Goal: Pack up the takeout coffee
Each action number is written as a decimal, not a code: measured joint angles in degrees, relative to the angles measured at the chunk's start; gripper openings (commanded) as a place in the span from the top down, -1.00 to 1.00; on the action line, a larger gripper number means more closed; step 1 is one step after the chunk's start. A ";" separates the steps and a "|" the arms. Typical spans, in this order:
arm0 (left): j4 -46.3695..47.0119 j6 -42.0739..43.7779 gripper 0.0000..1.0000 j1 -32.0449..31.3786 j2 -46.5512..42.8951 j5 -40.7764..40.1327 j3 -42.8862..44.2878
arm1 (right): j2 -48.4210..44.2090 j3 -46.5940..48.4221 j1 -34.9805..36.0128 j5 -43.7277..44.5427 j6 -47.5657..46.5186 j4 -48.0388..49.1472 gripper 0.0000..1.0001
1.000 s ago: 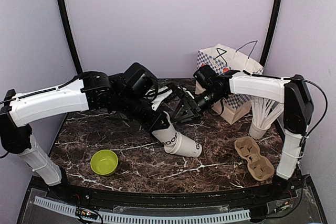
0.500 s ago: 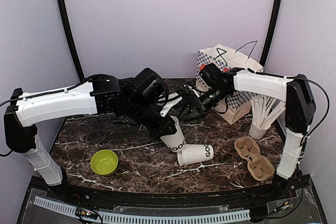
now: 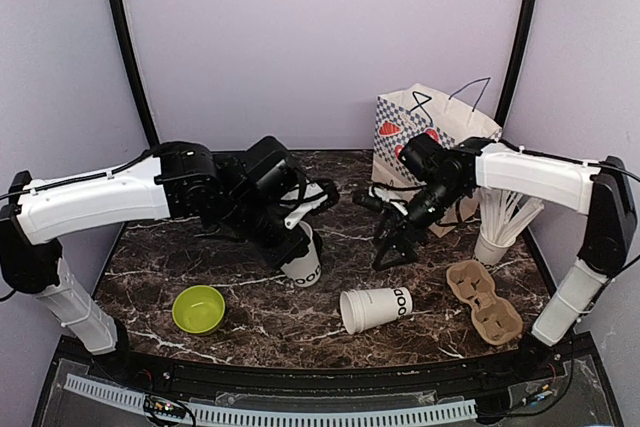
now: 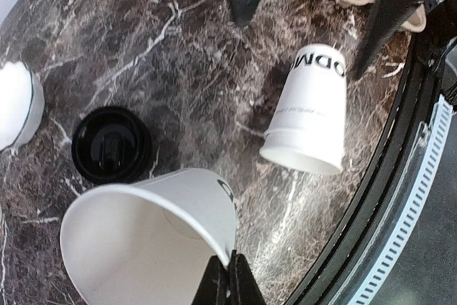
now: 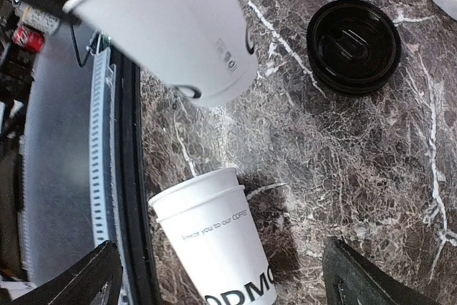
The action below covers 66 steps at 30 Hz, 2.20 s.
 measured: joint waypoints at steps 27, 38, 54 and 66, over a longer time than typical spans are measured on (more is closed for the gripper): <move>10.05 1.07 0.15 -1.03 -2.01 3.72 -20.87 | -6.36 -21.70 21.27 30.25 -12.44 10.49 -0.91; 10.16 1.05 0.04 -1.14 -9.68 1.66 -17.57 | -5.90 -21.55 21.40 29.31 -13.57 10.08 -0.56; 16.50 2.16 -0.08 5.07 -12.66 4.59 -12.00 | -7.26 -7.52 10.05 15.63 -13.44 1.22 -0.41; 29.35 6.51 -0.17 5.22 -11.82 18.51 -11.74 | -7.19 8.11 -2.49 -3.02 -6.01 2.10 -0.45</move>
